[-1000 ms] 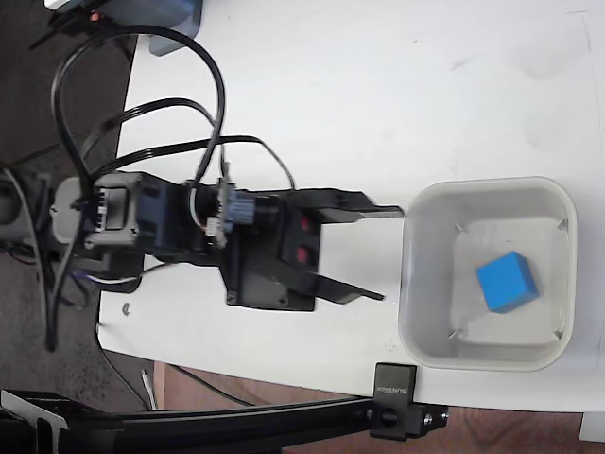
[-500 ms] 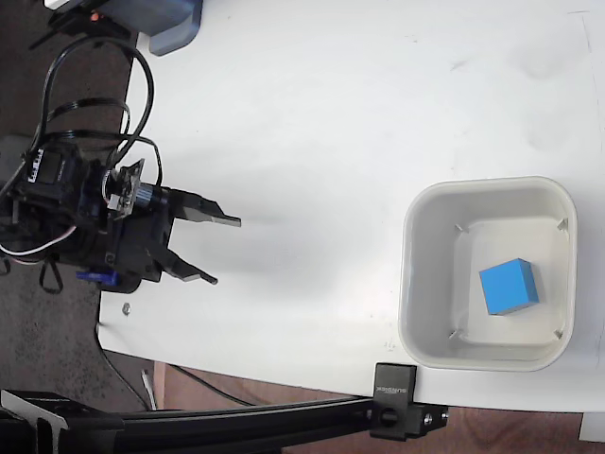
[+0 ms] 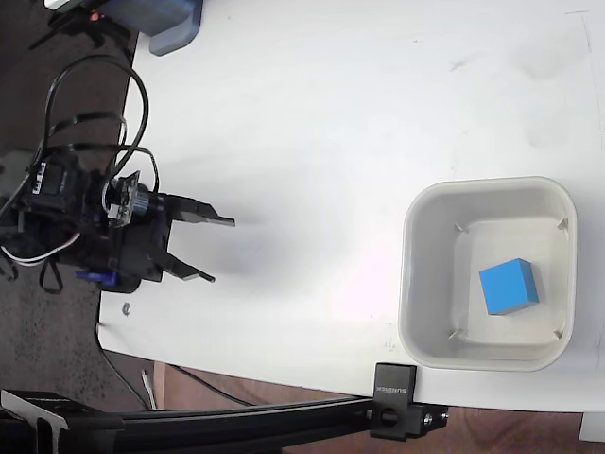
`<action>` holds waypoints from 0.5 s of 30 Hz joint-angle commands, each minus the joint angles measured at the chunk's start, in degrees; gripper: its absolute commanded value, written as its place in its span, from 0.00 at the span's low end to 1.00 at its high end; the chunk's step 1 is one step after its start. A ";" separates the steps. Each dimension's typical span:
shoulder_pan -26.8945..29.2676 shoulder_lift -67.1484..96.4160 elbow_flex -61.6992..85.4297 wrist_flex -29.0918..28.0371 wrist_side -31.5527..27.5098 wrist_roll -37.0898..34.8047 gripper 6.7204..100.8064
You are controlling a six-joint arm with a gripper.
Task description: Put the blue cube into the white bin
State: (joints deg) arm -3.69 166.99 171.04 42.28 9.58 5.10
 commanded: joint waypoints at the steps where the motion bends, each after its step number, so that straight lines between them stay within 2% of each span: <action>1: 0.70 7.65 0.26 2.02 -1.76 -0.09 0.99; 15: 0.70 7.91 0.35 2.37 -3.43 -0.79 0.99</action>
State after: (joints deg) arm -3.25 173.50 172.62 44.91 6.77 4.39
